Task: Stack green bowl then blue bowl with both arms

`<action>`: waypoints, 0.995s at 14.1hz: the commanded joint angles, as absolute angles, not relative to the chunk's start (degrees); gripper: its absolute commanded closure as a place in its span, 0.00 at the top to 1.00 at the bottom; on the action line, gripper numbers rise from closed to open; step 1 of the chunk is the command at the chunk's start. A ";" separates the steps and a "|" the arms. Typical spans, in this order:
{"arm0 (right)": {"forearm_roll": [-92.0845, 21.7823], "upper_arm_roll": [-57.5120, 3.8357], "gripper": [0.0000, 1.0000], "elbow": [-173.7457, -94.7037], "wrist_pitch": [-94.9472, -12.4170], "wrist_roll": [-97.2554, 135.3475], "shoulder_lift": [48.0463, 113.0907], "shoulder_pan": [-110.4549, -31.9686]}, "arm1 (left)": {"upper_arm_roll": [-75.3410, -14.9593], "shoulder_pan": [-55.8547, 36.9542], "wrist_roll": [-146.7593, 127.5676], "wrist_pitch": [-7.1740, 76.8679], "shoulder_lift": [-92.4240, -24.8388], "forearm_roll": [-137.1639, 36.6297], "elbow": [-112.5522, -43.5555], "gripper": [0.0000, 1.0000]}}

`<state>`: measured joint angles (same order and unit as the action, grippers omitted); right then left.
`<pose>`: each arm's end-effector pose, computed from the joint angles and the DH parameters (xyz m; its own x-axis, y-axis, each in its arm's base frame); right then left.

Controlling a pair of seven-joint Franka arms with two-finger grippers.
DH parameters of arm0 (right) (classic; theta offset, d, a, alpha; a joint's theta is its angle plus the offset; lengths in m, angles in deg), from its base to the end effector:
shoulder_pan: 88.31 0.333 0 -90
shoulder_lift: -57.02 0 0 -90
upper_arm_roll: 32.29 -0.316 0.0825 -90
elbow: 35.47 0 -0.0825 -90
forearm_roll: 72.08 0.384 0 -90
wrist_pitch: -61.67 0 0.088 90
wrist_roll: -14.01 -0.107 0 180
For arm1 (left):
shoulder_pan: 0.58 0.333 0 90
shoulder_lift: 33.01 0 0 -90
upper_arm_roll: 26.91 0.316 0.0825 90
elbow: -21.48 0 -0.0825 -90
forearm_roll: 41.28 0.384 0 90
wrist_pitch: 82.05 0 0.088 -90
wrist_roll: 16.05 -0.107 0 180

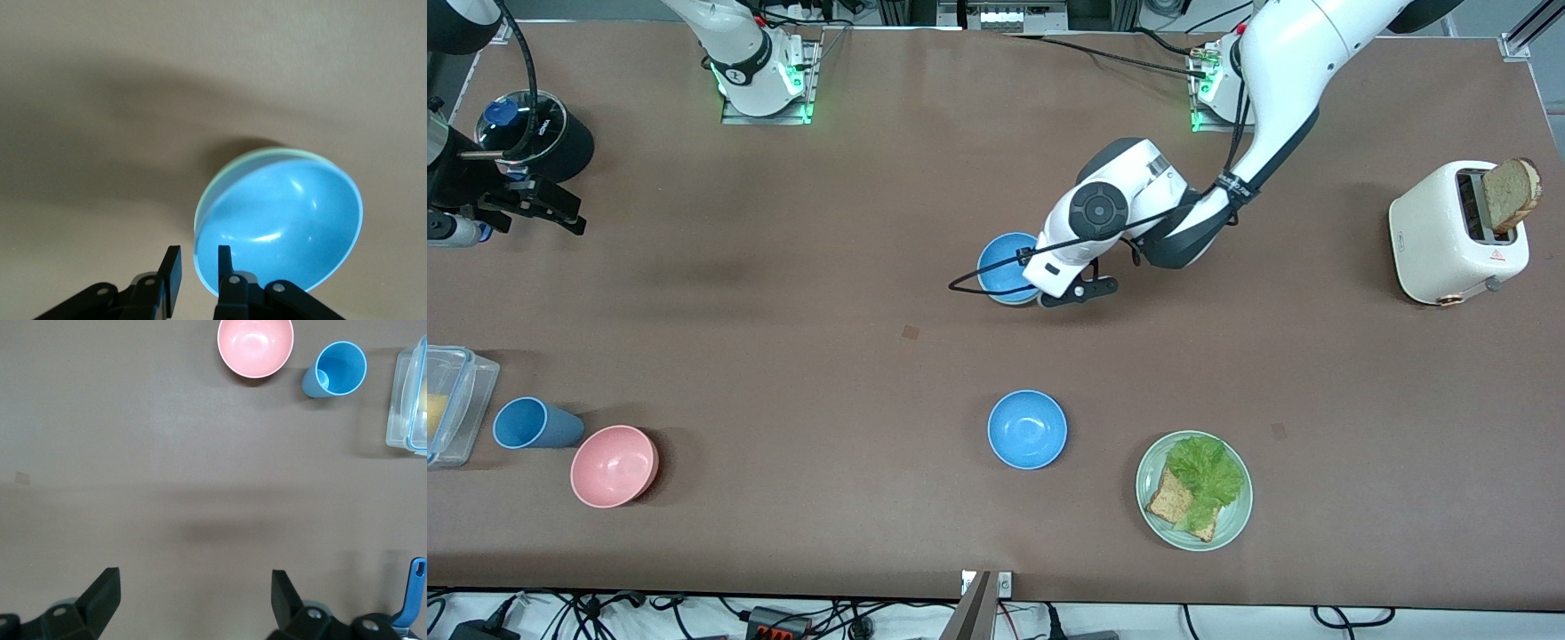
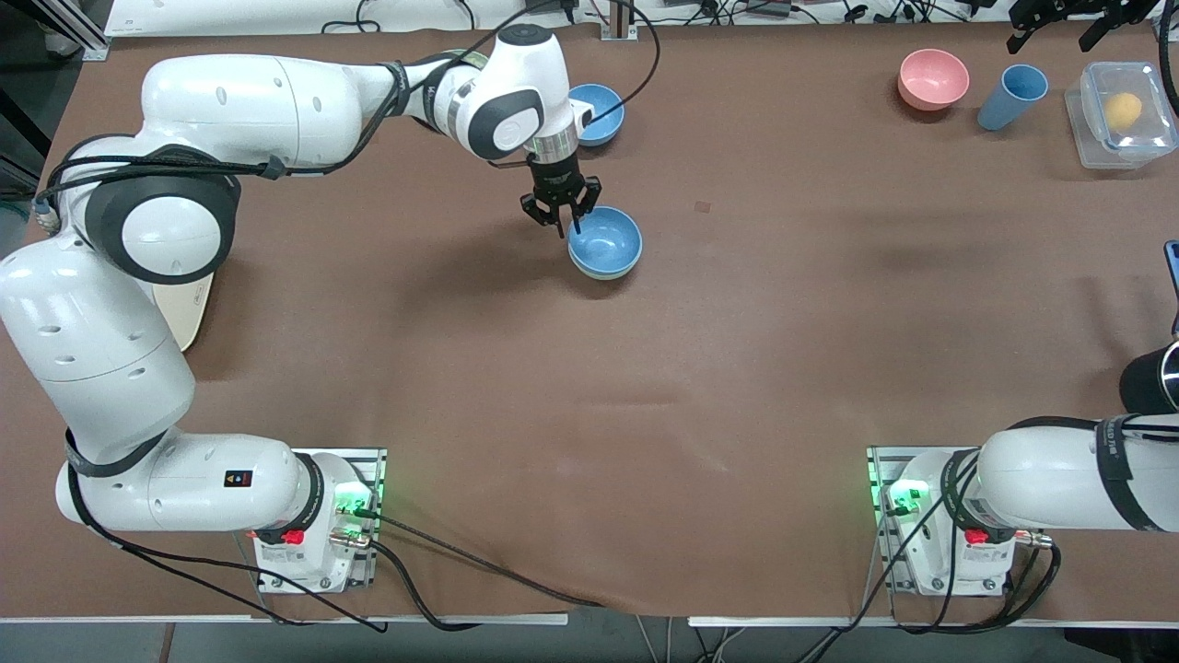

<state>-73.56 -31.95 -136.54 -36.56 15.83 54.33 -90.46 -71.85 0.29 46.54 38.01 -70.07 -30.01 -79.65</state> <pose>0.5466 -0.0262 0.5710 1.0000 -0.0080 -0.0035 -0.0079 -0.9997 0.0252 0.4980 -0.4049 0.2762 0.9158 0.2677 -0.2996 0.2900 -0.9565 0.0317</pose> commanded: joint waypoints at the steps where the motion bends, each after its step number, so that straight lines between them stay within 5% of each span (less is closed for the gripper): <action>1: -73.41 -32.20 1.00 -136.01 -36.15 15.16 54.03 -90.86 | -74.45 3.98 47.24 32.23 -68.52 -29.23 -77.41 0.33; 6: -73.40 -32.20 1.00 -136.10 -36.15 15.16 54.12 -90.95 | -81.75 14.43 44.26 23.69 -68.34 -28.88 -72.13 0.34; 14: -73.84 -32.20 1.00 -136.01 -36.15 15.16 54.12 -90.95 | -81.76 25.34 20.55 9.46 -68.52 -28.53 -58.17 0.39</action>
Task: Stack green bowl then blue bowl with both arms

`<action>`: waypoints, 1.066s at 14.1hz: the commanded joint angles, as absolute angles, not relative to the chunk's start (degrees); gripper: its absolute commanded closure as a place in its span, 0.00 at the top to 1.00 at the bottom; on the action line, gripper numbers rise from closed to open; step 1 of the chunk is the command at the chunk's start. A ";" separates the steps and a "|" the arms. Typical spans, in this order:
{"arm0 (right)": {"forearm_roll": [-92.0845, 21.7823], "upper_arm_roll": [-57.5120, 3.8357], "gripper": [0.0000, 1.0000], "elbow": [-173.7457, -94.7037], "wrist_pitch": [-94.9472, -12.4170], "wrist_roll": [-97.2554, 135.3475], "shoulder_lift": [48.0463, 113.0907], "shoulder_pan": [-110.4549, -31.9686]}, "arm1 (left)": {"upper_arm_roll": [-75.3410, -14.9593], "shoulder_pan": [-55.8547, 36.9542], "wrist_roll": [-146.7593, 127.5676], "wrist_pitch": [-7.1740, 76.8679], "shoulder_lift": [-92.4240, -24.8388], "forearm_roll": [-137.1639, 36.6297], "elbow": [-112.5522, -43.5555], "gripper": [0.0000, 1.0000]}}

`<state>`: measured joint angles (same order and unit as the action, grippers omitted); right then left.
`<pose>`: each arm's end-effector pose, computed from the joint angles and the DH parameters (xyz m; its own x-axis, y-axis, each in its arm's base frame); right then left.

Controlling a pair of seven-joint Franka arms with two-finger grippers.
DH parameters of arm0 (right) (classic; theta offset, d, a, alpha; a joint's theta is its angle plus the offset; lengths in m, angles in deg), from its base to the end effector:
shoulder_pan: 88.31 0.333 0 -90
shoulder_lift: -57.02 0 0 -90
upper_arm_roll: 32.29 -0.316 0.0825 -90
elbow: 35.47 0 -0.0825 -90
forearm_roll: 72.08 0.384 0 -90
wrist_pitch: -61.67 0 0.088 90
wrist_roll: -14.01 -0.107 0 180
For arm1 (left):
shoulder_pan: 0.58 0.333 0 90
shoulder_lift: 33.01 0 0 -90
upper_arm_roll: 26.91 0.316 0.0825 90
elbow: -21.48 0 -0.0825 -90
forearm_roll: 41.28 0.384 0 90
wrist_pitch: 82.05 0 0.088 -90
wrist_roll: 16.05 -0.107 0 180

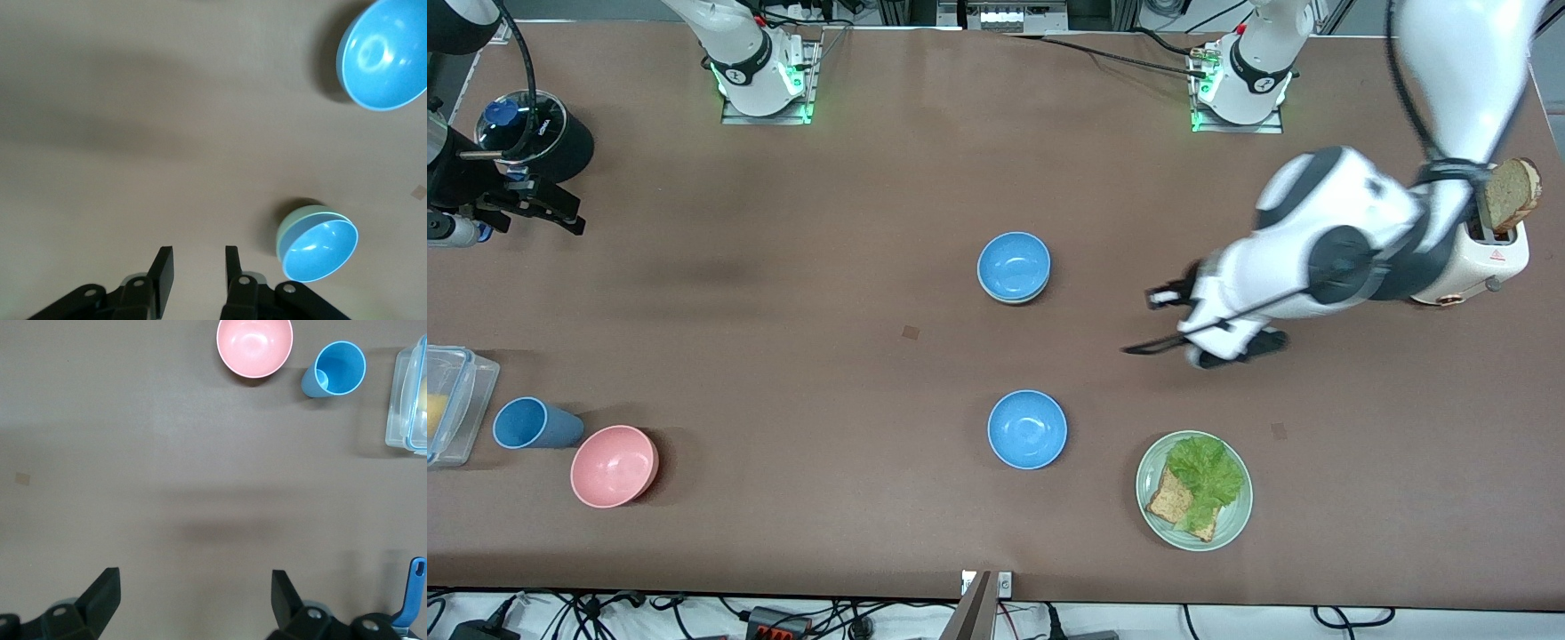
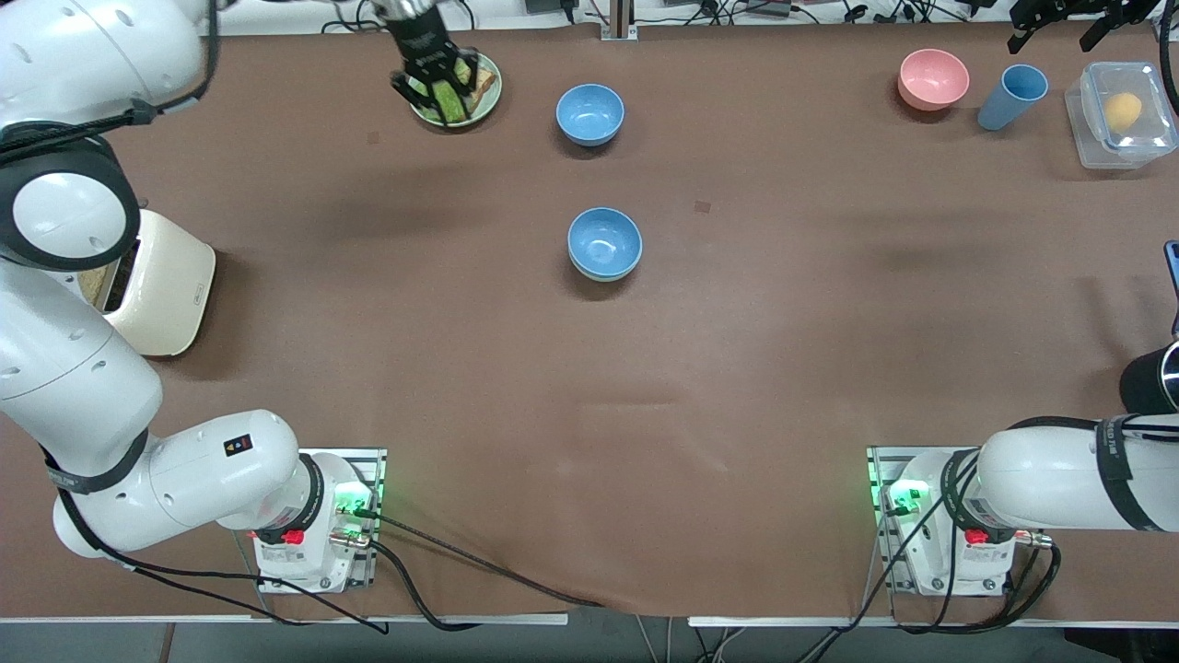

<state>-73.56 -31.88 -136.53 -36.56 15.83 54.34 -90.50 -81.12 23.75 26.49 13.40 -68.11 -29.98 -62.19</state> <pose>0.5466 -0.0273 0.5710 0.9999 -0.0099 -0.0035 -0.0098 -0.9996 0.0251 0.6267 -0.2053 0.4256 0.9277 0.2069 -0.3108 0.2512 -0.9617 0.1094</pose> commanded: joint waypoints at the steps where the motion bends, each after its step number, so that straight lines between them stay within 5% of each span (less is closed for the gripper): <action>1: -73.84 -32.20 1.00 -136.01 -36.15 15.16 54.12 -90.95 | -81.50 26.48 17.56 7.70 -68.52 -28.44 -57.10 0.39; 7: -73.93 -32.20 1.00 -136.01 -36.15 15.68 54.12 -90.77 | -78.51 28.60 -11.51 7.42 -69.40 -18.87 -52.80 0.44; 11: -73.93 -32.29 1.00 -135.93 -35.97 16.03 54.12 -90.77 | -69.92 27.73 -18.42 7.95 -65.56 -21.22 -50.76 0.54; 15: -73.93 -32.29 1.00 -135.93 -35.80 16.04 54.03 -90.68 | -40.17 12.47 -18.33 7.33 -56.93 -40.43 -52.78 0.63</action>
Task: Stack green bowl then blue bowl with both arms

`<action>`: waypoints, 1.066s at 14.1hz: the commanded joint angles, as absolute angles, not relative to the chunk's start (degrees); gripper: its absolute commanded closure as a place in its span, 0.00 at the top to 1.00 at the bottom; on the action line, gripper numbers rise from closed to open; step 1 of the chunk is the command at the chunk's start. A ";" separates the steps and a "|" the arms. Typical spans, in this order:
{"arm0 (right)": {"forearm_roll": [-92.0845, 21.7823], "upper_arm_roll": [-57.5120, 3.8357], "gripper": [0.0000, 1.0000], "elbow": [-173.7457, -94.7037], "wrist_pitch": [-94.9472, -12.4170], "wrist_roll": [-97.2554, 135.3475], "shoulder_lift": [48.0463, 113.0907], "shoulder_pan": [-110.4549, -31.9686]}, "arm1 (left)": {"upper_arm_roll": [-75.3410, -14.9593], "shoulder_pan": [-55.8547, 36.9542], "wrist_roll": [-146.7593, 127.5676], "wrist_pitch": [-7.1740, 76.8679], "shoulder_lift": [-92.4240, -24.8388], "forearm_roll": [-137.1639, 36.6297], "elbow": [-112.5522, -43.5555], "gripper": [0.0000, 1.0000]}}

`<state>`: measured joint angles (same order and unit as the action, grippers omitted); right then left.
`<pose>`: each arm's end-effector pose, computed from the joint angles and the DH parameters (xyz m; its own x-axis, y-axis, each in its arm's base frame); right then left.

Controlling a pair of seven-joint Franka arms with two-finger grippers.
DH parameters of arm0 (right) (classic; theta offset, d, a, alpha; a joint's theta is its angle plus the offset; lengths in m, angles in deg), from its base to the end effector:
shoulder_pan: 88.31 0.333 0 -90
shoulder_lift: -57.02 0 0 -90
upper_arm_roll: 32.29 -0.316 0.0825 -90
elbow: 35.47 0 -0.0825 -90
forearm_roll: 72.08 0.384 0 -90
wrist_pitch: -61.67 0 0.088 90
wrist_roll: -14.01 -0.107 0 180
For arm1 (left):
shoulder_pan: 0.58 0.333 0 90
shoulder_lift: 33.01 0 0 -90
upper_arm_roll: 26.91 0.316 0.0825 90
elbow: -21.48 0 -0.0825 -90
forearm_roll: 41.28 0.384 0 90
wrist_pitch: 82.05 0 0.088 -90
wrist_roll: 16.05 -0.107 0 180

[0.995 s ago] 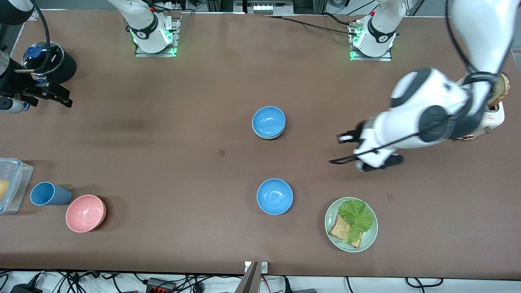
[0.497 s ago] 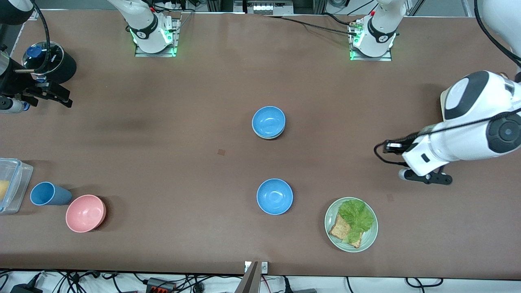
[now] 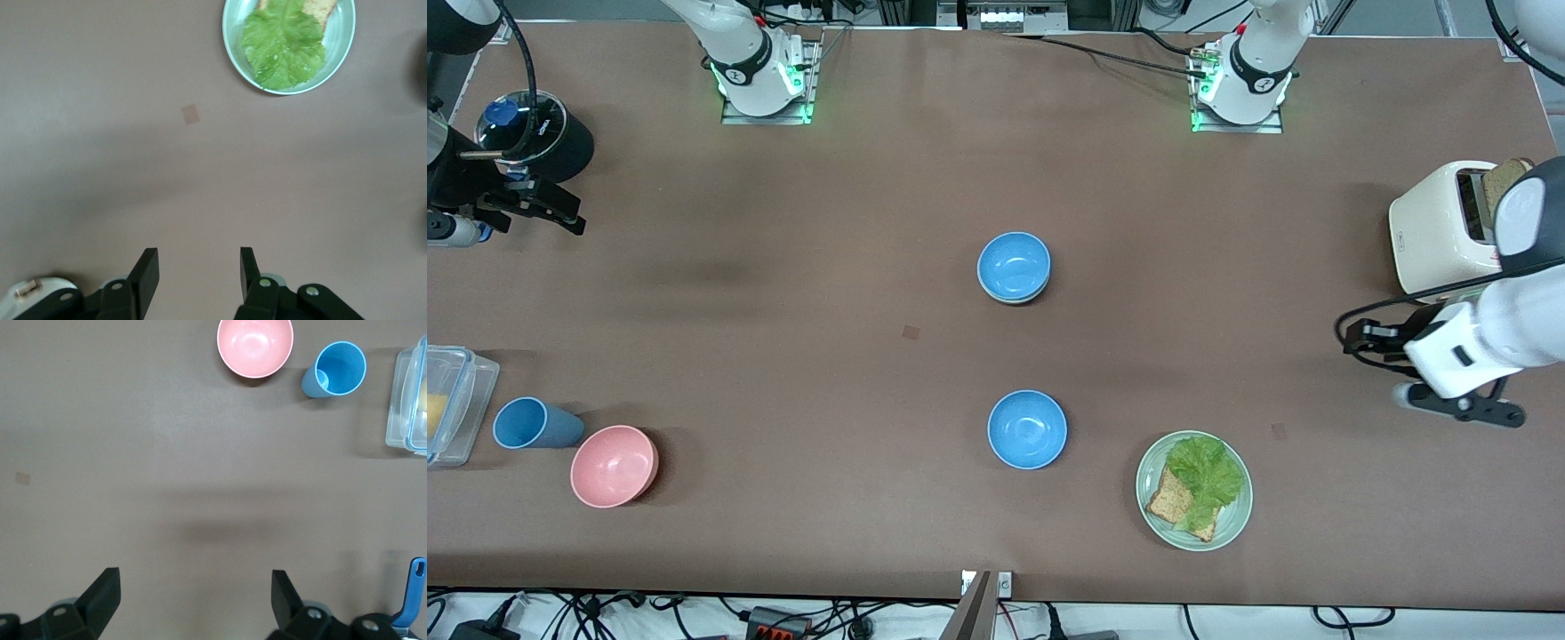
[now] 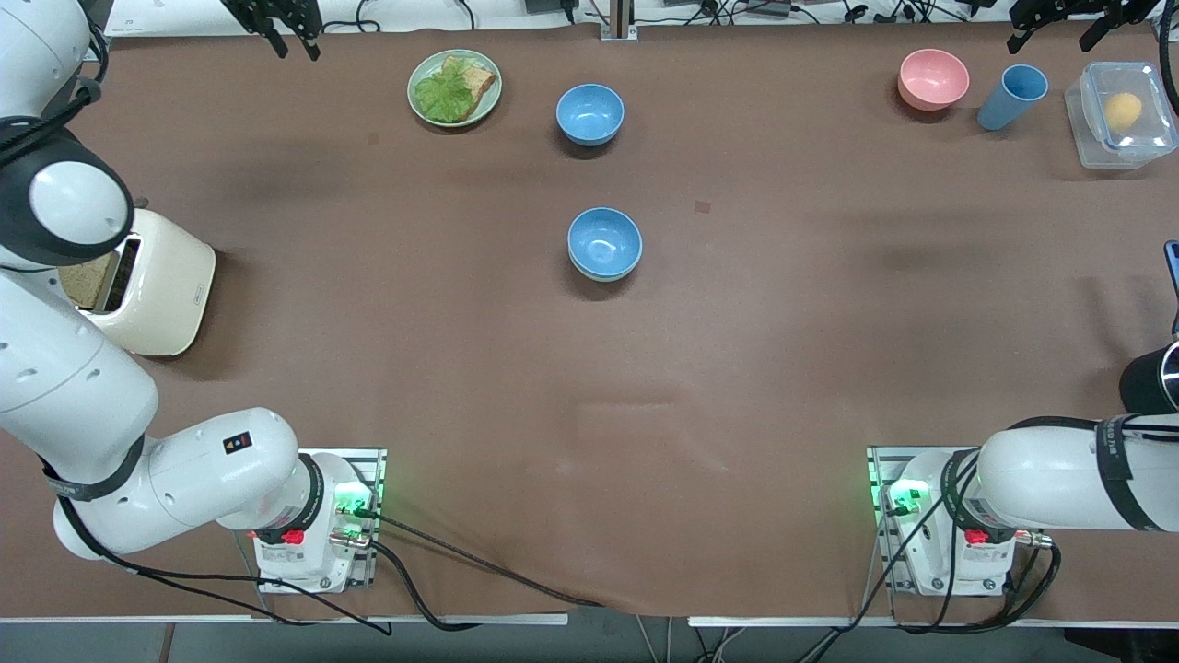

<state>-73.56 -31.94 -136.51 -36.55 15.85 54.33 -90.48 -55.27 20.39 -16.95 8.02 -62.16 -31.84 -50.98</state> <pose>0.5466 -0.0265 0.5712 1.0000 -0.0082 -0.0031 -0.0081 -0.9997 0.0252 0.6787 0.0022 0.4788 0.9819 -0.1236 -0.1432 -0.1142 -0.9908 0.0727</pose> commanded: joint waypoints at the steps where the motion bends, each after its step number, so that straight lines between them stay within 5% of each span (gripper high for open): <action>1: -73.93 -32.37 1.00 -135.93 -35.62 16.04 53.85 -90.68 | -32.87 9.13 -18.42 7.51 -56.31 -44.49 -53.31 0.68; 3: -73.84 -32.38 1.00 -135.93 -35.44 16.04 53.85 -90.68 | -23.36 2.01 -18.60 7.42 -54.91 -44.53 -53.92 0.82; 4: -73.93 -32.38 1.00 -135.93 -35.44 16.04 53.85 -90.68 | -19.31 -1.07 -18.60 7.25 -53.50 -44.53 -55.84 1.00; 15: -73.93 -32.38 1.00 -135.93 -35.53 16.04 53.85 -90.68 | -18.74 -2.16 -17.28 2.94 -48.57 -46.37 -55.33 1.00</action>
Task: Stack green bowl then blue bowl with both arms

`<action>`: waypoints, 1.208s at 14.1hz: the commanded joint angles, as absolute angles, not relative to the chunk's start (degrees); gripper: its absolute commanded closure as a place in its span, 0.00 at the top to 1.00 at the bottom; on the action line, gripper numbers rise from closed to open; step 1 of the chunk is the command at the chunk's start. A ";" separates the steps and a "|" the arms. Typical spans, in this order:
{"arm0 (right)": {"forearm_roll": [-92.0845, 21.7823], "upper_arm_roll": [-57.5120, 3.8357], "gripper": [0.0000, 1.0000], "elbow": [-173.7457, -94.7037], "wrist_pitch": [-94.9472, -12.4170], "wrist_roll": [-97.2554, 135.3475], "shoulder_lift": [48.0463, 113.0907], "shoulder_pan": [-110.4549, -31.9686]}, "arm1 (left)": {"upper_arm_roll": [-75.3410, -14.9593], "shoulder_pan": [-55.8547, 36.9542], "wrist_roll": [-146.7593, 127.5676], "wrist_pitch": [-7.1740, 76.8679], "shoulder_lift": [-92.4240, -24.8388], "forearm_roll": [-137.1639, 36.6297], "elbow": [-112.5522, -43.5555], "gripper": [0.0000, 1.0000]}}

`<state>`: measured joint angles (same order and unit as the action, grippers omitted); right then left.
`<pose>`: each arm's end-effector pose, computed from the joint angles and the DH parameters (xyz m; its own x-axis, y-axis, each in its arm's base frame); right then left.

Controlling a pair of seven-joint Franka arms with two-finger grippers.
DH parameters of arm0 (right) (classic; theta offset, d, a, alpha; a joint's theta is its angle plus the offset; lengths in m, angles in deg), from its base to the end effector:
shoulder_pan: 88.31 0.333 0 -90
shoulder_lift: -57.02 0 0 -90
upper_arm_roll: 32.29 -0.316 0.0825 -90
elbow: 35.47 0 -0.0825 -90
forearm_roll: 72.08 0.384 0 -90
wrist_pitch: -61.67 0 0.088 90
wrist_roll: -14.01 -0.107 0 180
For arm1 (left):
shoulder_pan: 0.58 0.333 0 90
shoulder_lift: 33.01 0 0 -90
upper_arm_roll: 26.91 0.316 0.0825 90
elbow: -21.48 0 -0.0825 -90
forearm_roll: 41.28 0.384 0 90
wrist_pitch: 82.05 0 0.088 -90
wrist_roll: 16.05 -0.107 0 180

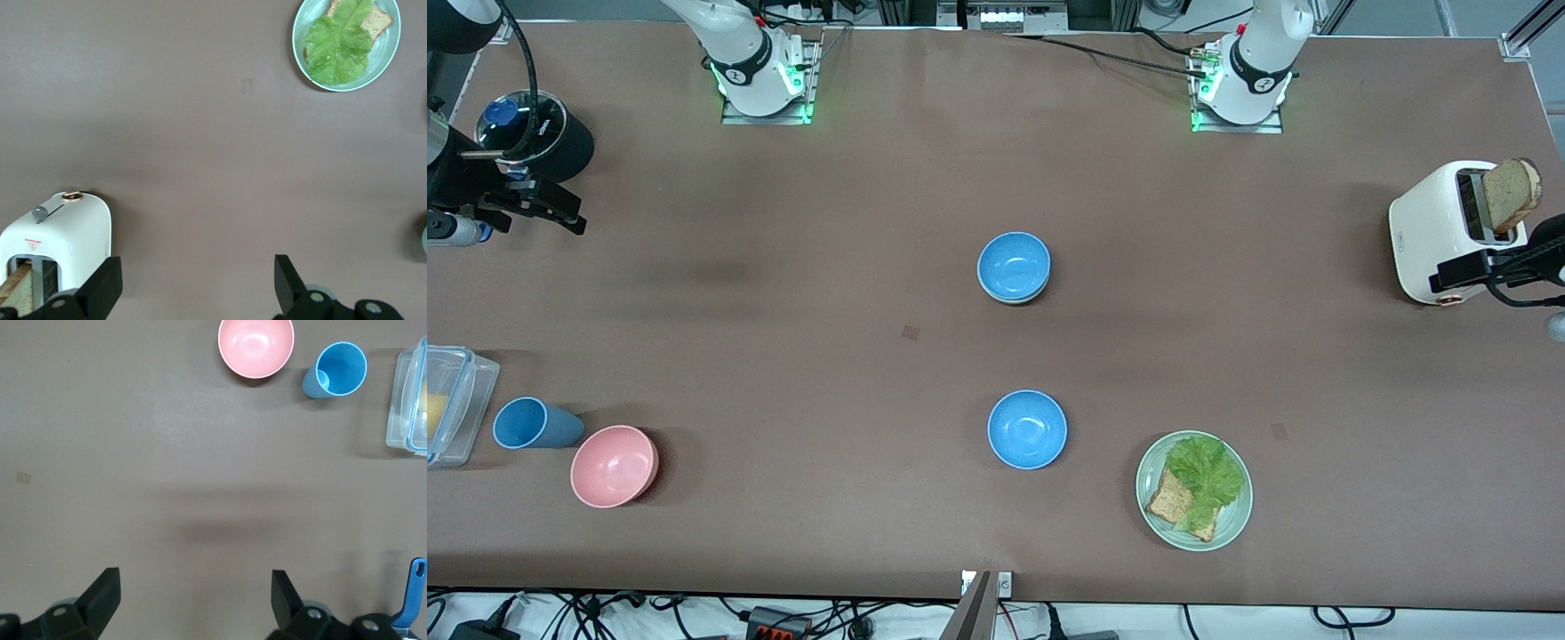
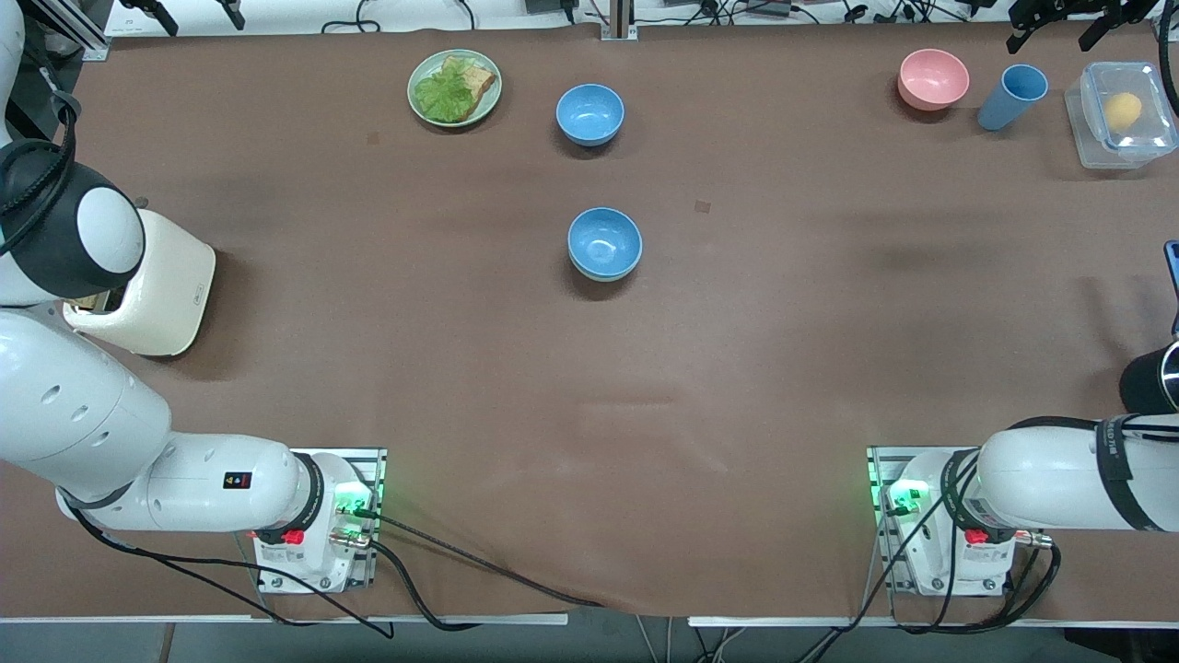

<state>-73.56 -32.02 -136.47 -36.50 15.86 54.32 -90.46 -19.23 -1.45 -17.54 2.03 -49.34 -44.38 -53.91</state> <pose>0.5466 -0.0256 0.5716 1.0000 -0.0063 -0.0031 -0.0062 -0.9997 0.0252 0.6244 0.0560 0.5675 0.9878 0.0858 -0.1300 0.0891 -0.9958 0.0199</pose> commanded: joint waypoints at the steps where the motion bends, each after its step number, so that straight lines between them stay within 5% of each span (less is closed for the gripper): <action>1: -73.93 -32.38 1.00 -135.93 -35.53 16.04 53.85 -90.68 | -18.83 -2.16 -17.10 2.68 -48.39 -46.46 -55.59 1.00; 17: -73.58 -32.20 1.00 -135.93 -35.80 16.04 53.94 -90.86 | -18.56 -1.28 -15.87 3.02 -46.81 -45.76 -58.85 1.00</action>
